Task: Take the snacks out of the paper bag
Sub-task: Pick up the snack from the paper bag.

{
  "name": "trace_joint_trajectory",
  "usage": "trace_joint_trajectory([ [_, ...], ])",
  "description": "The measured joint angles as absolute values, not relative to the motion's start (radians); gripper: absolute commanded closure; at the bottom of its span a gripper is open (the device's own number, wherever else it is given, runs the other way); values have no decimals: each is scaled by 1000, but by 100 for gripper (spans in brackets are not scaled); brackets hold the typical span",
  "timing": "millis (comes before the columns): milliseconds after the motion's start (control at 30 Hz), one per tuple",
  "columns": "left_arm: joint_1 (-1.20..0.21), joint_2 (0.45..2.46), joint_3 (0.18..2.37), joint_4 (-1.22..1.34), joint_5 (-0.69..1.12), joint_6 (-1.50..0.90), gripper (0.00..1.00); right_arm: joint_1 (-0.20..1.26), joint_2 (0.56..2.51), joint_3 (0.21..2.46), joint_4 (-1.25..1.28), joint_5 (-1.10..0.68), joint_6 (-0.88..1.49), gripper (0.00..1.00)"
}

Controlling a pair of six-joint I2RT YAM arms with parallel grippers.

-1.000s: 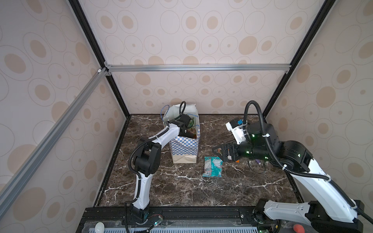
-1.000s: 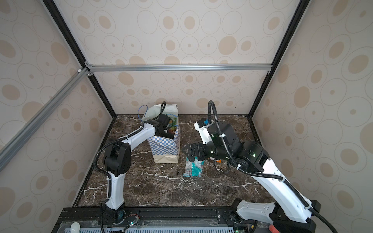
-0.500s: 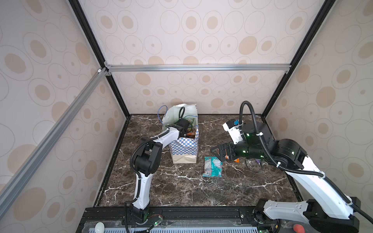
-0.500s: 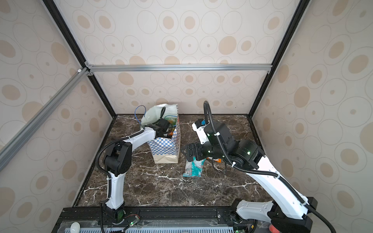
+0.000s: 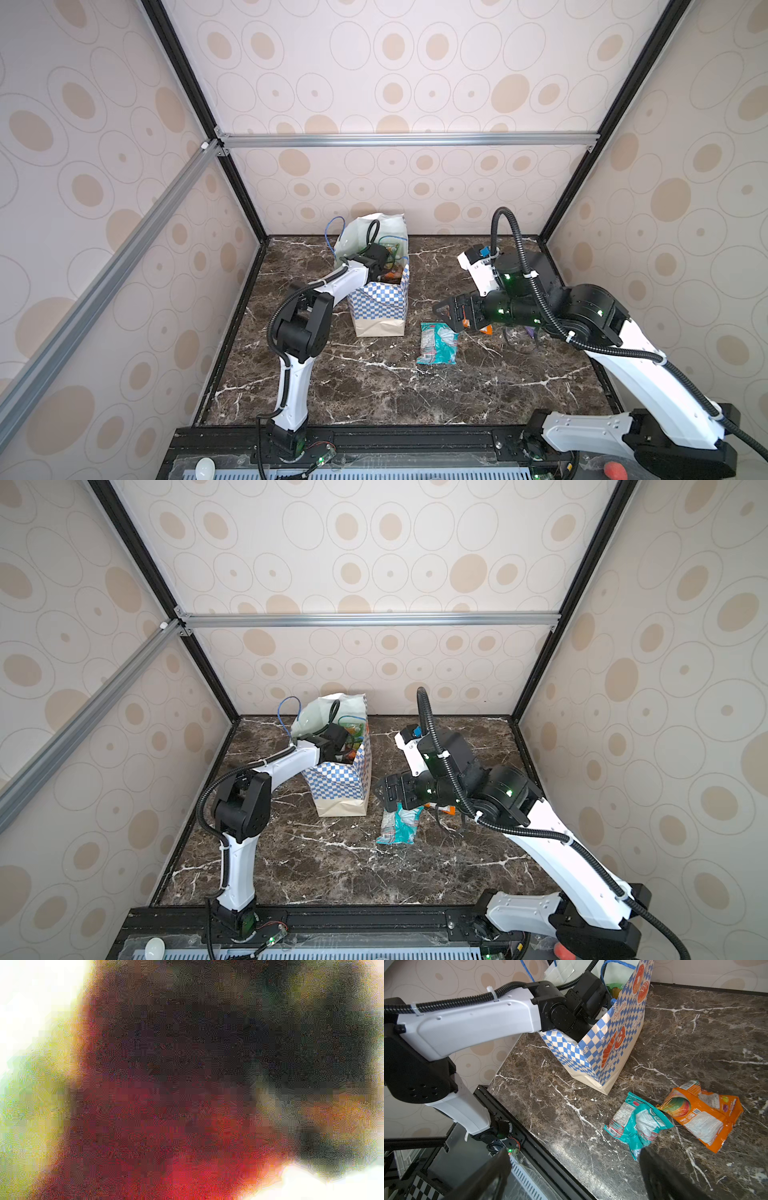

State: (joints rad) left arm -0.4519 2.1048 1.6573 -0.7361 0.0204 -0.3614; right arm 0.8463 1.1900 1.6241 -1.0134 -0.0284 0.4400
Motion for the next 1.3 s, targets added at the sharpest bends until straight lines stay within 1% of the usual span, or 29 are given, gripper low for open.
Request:
trace_joint_trajectory([
  [533, -457, 1983, 1853, -860, -10, -361, 100, 846, 1206, 1634, -1025, -26, 440, 0],
  [867, -463, 1950, 1938, -902, -33, -361, 100, 846, 1215, 1635, -1025, -27, 440, 0],
  [1133, -463, 1944, 2103, -938, -86, -353, 100, 846, 1221, 1640, -1025, -27, 440, 0],
  [1300, -463, 1909, 2152, -936, -95, -351, 100, 846, 1221, 1640, -1024, -27, 440, 0],
])
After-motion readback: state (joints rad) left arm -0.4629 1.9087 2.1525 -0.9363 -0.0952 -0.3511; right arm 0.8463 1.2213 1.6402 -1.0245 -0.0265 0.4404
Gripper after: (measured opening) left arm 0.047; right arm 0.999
